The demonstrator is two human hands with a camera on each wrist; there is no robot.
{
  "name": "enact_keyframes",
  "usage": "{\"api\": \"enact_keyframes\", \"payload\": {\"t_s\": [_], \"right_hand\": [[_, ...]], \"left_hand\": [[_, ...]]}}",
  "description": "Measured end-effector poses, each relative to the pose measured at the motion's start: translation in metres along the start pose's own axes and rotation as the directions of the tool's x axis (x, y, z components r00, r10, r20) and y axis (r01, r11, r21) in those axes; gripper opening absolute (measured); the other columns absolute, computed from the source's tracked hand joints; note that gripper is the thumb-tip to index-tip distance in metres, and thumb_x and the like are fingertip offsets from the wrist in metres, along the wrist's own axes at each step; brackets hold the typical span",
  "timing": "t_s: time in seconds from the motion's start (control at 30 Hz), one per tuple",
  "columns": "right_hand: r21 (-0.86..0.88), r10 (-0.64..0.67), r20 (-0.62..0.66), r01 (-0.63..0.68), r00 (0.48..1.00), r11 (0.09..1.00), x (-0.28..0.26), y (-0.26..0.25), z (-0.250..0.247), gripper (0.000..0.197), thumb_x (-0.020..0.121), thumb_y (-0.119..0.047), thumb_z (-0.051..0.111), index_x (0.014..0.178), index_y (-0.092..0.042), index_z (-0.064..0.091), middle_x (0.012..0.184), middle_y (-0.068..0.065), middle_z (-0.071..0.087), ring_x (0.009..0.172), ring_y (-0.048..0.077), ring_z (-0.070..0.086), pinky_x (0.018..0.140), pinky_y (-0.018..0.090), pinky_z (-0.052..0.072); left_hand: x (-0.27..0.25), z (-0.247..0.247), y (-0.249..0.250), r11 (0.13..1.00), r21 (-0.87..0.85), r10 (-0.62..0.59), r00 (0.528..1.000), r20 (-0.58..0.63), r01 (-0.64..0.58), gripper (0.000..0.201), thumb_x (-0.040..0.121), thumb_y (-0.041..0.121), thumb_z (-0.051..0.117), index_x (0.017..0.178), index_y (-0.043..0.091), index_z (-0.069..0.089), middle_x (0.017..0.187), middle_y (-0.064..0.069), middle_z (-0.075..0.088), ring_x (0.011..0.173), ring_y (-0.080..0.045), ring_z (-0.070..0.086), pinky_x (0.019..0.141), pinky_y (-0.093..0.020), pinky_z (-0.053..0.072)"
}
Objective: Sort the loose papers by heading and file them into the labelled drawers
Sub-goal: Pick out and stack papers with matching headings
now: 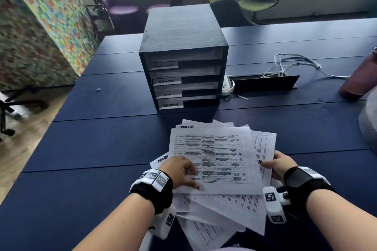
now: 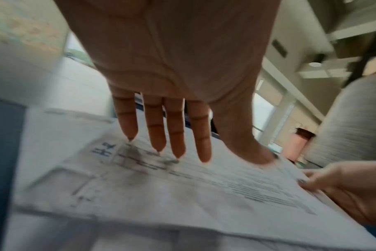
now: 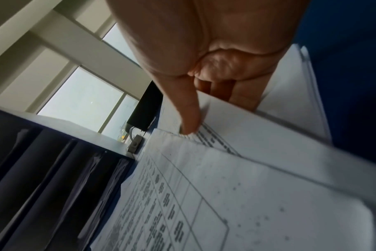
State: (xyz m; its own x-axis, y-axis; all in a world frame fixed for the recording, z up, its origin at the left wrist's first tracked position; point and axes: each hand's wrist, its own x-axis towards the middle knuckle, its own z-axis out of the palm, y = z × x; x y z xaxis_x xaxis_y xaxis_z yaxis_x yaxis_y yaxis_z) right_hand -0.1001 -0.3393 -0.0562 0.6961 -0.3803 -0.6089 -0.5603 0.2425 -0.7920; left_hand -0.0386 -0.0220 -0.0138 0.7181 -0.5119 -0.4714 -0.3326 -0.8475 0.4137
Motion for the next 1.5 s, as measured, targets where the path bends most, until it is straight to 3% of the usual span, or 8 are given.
{"api": "enact_keyframes", "payload": {"t_s": [0.17,0.3,0.6,0.9,1.1,1.2,1.33,1.5], "right_hand": [[-0.031,-0.011,-0.048,0.009,0.999,0.999,0.004,0.003,0.003,0.041,0.078,0.025,0.049,0.109,-0.001,0.055,0.076,0.007,0.062,0.069,0.021,0.056,0.048,0.021,0.053],[0.003,-0.018,-0.070,0.018,0.997,1.000,0.006,0.007,0.002,0.041,0.078,0.026,0.049,0.106,-0.004,0.054,0.084,0.010,0.064,0.070,0.019,0.056,0.046,0.017,0.051],[0.035,-0.011,-0.069,0.014,0.998,0.999,0.015,0.013,-0.003,0.038,0.081,0.022,0.049,0.107,-0.004,0.054,0.083,0.008,0.060,0.072,0.020,0.056,0.048,0.018,0.052],[0.037,-0.009,-0.004,0.009,1.000,0.999,0.020,0.009,-0.015,0.028,0.088,0.015,0.043,0.096,-0.008,0.056,0.058,0.000,0.069,0.052,0.018,0.065,0.041,0.027,0.052],[-0.252,-0.124,-0.034,0.111,0.992,0.961,0.030,-0.011,-0.045,0.024,0.088,0.009,0.051,0.109,0.000,0.057,0.072,0.001,0.068,0.075,0.026,0.061,0.080,0.043,0.052],[-0.348,-0.157,0.054,0.166,0.986,0.923,0.028,-0.027,-0.051,0.020,0.088,0.005,0.053,0.104,-0.007,0.058,0.079,0.003,0.063,0.068,0.018,0.064,0.072,0.029,0.054],[-0.434,-0.152,0.193,0.223,0.969,0.873,0.024,-0.037,-0.042,0.022,0.087,-0.001,0.058,0.089,-0.022,0.063,0.088,0.007,0.069,0.089,0.031,0.064,0.093,0.050,0.048],[-0.351,-0.115,0.292,0.219,0.949,0.911,0.011,-0.033,-0.020,0.027,0.088,0.006,0.052,0.087,-0.018,0.063,0.093,0.014,0.067,0.090,0.030,0.061,0.094,0.056,0.045]], "left_hand": [[0.000,-0.004,-0.030,0.893,-0.237,-0.436,0.868,-0.239,0.383,0.017,0.091,0.032,0.052,0.099,0.018,0.059,0.108,-0.003,0.053,0.102,-0.025,0.056,0.085,-0.032,0.047],[-0.003,-0.009,-0.052,0.773,-0.427,-0.574,0.803,-0.159,0.469,0.014,0.090,0.019,0.050,0.097,0.016,0.061,0.098,-0.006,0.064,0.091,-0.026,0.060,0.077,-0.027,0.044],[-0.011,0.003,-0.044,0.658,-0.642,-0.541,0.840,-0.041,0.393,0.034,0.066,0.013,0.084,0.089,0.015,0.059,0.071,0.005,0.061,0.060,-0.011,0.055,0.058,-0.022,0.047],[-0.005,0.001,-0.032,0.744,-0.562,-0.588,0.754,-0.295,0.361,0.012,0.088,0.007,0.045,0.085,0.018,0.050,0.086,-0.006,0.062,0.072,-0.025,0.051,0.063,-0.028,0.038],[-0.014,-0.016,-0.043,0.746,-0.589,-0.587,0.724,-0.362,0.311,0.039,0.076,-0.001,0.035,0.080,0.031,0.057,0.082,-0.002,0.067,0.075,-0.029,0.062,0.067,-0.032,0.048],[-0.015,-0.022,-0.033,0.754,-0.590,-0.572,0.730,-0.375,0.287,0.042,0.077,-0.004,0.036,0.082,0.028,0.062,0.084,-0.002,0.071,0.082,-0.030,0.066,0.073,-0.036,0.052],[-0.004,-0.023,0.005,0.851,-0.492,-0.425,0.793,-0.437,0.185,0.032,0.087,0.003,0.045,0.093,0.026,0.067,0.092,-0.002,0.070,0.085,-0.025,0.063,0.076,-0.030,0.047],[0.016,-0.009,0.057,0.822,-0.570,-0.398,0.743,-0.538,0.028,0.005,0.089,0.013,0.059,0.085,0.017,0.059,0.090,-0.002,0.064,0.085,-0.021,0.060,0.074,-0.027,0.045]]}}
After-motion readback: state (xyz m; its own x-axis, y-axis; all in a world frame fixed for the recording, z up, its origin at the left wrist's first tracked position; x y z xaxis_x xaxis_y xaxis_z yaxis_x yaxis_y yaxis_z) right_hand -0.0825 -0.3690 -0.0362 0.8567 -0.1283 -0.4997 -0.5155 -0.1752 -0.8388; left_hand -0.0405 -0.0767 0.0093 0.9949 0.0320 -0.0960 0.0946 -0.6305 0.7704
